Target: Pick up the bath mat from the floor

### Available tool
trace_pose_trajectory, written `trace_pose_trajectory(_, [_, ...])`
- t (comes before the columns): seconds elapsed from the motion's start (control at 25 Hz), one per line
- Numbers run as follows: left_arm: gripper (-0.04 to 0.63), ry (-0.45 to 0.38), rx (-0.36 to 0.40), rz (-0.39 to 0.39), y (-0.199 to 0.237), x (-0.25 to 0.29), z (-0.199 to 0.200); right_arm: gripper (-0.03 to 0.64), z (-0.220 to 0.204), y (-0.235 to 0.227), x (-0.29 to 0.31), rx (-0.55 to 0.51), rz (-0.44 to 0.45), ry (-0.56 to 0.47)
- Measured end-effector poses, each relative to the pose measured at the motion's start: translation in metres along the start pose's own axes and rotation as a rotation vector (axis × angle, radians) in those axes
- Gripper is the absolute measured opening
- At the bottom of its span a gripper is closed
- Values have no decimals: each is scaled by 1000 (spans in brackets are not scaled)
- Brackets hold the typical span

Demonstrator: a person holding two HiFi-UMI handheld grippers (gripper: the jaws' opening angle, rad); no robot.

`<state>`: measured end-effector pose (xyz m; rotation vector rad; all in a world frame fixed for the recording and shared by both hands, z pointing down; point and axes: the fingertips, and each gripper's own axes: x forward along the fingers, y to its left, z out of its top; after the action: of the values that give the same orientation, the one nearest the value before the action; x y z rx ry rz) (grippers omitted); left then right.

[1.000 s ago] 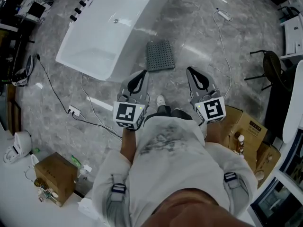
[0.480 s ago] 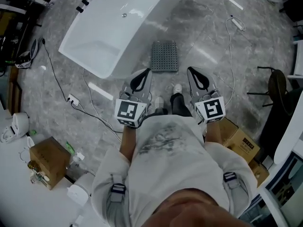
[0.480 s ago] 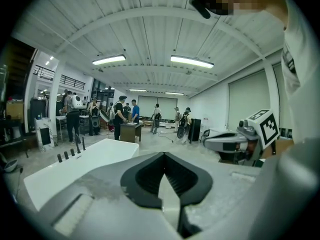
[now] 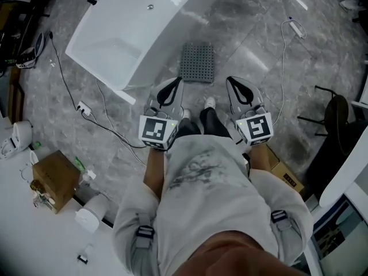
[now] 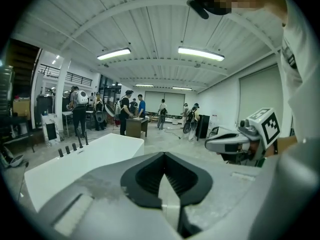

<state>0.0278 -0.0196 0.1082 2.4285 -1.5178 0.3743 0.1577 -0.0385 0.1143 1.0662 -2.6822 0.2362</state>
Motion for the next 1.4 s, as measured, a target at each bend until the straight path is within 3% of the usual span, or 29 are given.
trace_pose_trajectory(0.44, [5,75,-14,-23,38,52,-45,3,-55,-16,61,94,5,69])
trace_pose_trajectory(0.88, [5,140,-56,-127,94,82,-110,3,-109,-8,123,119,-109,151])
trace_pose_trajectory(1.4, [5,216,-108,-178,156,123,-205,3,-203,-5,186,162,-176,265])
